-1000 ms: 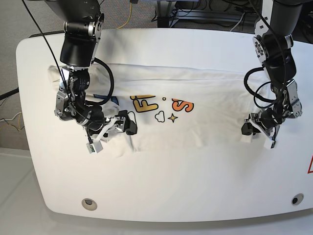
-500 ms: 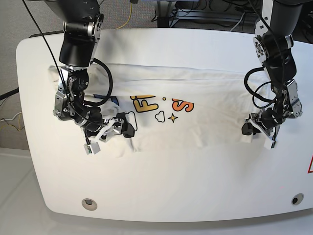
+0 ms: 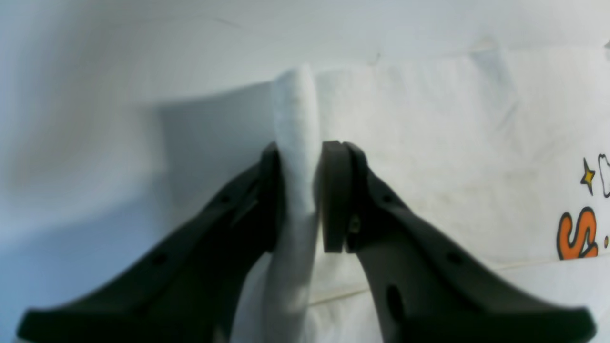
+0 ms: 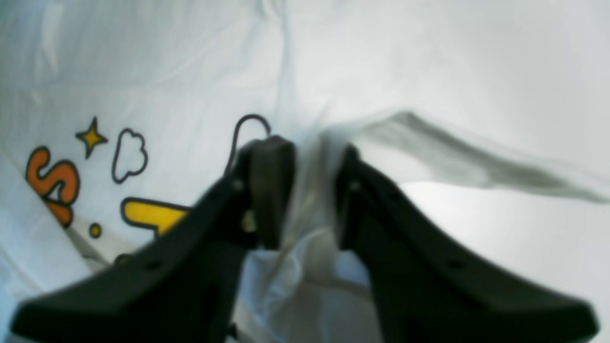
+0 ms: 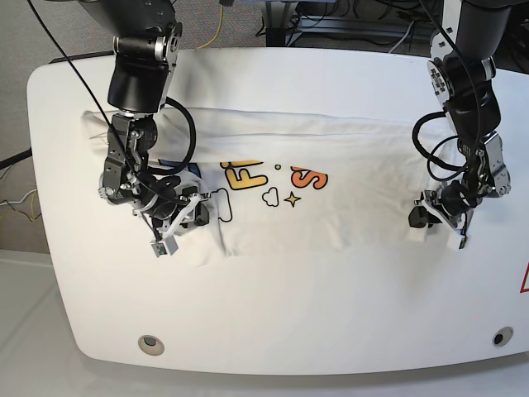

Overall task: Fold the T-shirt properly
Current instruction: 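Grasp the folded shirt edge with the right gripper and lift it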

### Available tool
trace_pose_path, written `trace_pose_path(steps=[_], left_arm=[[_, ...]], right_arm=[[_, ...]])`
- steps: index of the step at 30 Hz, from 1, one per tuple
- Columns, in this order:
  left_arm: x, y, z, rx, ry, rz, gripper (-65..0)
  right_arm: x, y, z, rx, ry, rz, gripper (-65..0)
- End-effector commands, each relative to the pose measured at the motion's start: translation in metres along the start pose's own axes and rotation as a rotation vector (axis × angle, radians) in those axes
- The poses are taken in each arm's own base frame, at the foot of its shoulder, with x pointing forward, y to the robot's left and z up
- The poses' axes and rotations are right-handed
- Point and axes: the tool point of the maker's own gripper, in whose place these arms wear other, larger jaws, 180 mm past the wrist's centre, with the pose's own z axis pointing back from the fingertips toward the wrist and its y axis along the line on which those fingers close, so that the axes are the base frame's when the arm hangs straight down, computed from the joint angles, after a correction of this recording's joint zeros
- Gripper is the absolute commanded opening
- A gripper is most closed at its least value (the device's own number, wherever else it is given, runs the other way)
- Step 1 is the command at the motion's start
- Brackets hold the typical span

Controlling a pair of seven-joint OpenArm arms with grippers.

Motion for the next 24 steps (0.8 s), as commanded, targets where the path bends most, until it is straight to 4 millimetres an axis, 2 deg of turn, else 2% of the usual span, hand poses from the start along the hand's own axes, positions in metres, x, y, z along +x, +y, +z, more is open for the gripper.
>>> trace_pose_path(steps=[1,3,18,24], left_arm=[[-0.012,0.01,0.003,0.04,0.081,-0.024,-52.4],[-0.012,0.01,0.003,0.04,0.081,-0.024,-52.4],[-0.013,0.012,0.005,0.044,0.082,-0.023,-52.4],[-0.011,0.017,0.008,0.054,0.081,-0.026,-52.4]], right_arm=[[0.016,-0.001,0.001,0.004,-0.042,0.008,-59.0],[0.014,-0.002,0.0,0.006,-0.041,0.0,-65.0],[0.013,-0.004,0.0,0.002,-0.043,-0.003,-65.0],[0.023,-0.003,0.005,-0.004,-0.066,0.017,-65.0]])
